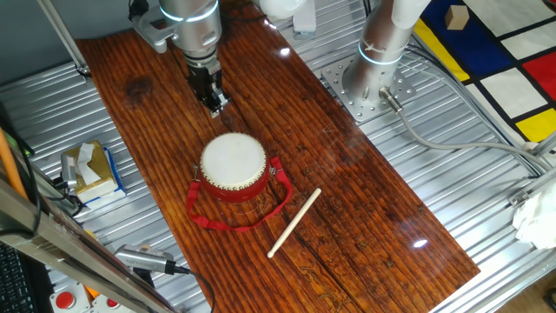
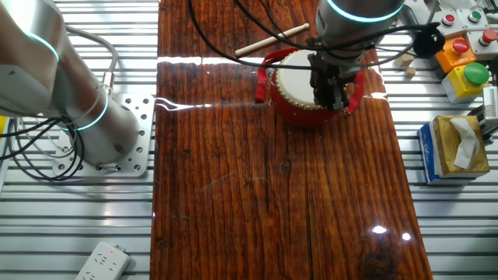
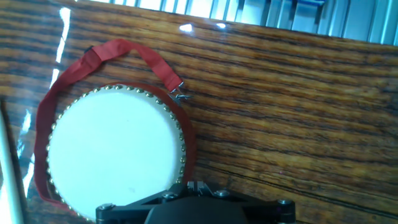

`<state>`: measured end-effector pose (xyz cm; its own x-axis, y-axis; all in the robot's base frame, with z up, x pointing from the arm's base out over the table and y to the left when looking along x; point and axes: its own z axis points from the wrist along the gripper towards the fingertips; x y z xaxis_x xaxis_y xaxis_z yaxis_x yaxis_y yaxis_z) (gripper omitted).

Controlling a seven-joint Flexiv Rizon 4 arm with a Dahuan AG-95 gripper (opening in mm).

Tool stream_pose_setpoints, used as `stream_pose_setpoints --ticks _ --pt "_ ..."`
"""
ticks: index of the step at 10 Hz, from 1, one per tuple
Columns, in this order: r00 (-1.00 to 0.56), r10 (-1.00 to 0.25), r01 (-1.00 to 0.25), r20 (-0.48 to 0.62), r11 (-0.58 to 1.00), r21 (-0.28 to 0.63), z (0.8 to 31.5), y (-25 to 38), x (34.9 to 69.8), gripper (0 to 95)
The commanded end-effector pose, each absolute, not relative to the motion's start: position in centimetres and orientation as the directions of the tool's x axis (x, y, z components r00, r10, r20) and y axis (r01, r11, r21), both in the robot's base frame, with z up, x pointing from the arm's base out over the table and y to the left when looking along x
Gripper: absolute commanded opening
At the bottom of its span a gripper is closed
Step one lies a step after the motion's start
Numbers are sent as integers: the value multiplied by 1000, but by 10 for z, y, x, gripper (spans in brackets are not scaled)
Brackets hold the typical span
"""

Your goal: Play the drum

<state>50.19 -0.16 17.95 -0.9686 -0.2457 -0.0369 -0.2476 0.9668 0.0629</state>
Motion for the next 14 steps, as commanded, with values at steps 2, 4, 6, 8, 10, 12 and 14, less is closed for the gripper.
stream_pose_setpoints --ticks 2,4,6,8,10,12,14 --pt "-975 -221 -223 -35 972 69 180 -1 502 0" --pt "-969 -244 -246 -28 964 100 180 -1 502 0" --pt "-933 -357 -357 -33 915 186 180 -1 502 0" --pt "-927 -375 -365 26 914 180 180 -1 502 0" --pt "-919 -394 -387 0 904 179 180 -1 502 0" --pt "-914 -406 -401 -14 898 183 180 -1 502 0" --pt "-914 -405 -400 -12 898 183 180 0 502 0"
